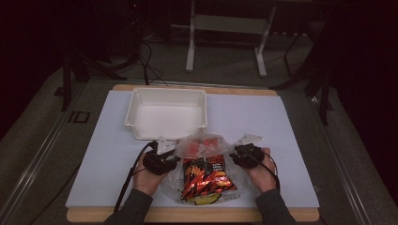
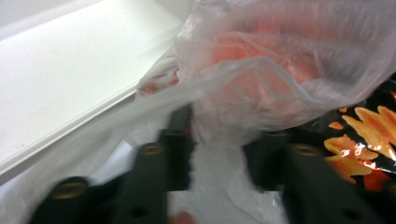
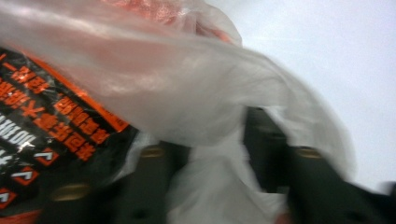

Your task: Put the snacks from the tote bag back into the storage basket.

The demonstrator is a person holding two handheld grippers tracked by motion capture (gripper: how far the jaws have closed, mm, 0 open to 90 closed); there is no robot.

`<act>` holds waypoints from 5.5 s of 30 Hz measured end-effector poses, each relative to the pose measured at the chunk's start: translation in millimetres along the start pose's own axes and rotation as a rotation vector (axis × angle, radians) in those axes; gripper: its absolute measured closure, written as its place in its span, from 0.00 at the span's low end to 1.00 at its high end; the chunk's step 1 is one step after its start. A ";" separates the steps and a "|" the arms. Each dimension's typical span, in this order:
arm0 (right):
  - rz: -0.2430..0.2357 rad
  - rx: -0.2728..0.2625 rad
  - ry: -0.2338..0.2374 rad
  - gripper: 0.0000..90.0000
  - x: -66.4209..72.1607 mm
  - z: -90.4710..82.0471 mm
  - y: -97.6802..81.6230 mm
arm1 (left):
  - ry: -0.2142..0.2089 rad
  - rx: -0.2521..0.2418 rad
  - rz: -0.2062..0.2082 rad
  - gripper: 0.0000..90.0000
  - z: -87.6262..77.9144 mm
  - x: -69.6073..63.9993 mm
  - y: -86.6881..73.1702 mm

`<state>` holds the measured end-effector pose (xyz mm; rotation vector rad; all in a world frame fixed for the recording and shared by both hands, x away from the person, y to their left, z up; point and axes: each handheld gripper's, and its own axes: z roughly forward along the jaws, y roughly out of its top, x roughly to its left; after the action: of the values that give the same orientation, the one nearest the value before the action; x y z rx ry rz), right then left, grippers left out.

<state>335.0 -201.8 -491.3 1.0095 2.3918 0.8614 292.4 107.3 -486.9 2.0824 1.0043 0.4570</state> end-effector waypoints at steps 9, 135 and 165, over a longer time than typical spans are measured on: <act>-0.057 -0.006 0.052 0.97 -17.1 -17.9 -1.5 | -0.074 -0.022 0.008 0.98 -22.4 25.1 -8.1; 0.005 0.000 0.142 0.82 -20.1 -20.9 -15.9 | 0.065 -0.020 -0.092 0.72 -6.7 38.4 -16.5; -0.024 -0.119 0.190 0.61 1.6 -44.5 -13.2 | -0.130 -0.176 -0.066 0.58 -44.5 18.6 -14.8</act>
<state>302.1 -224.9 -468.0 0.8867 2.4676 1.1211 270.1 149.2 -469.8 1.8907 0.9196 0.3580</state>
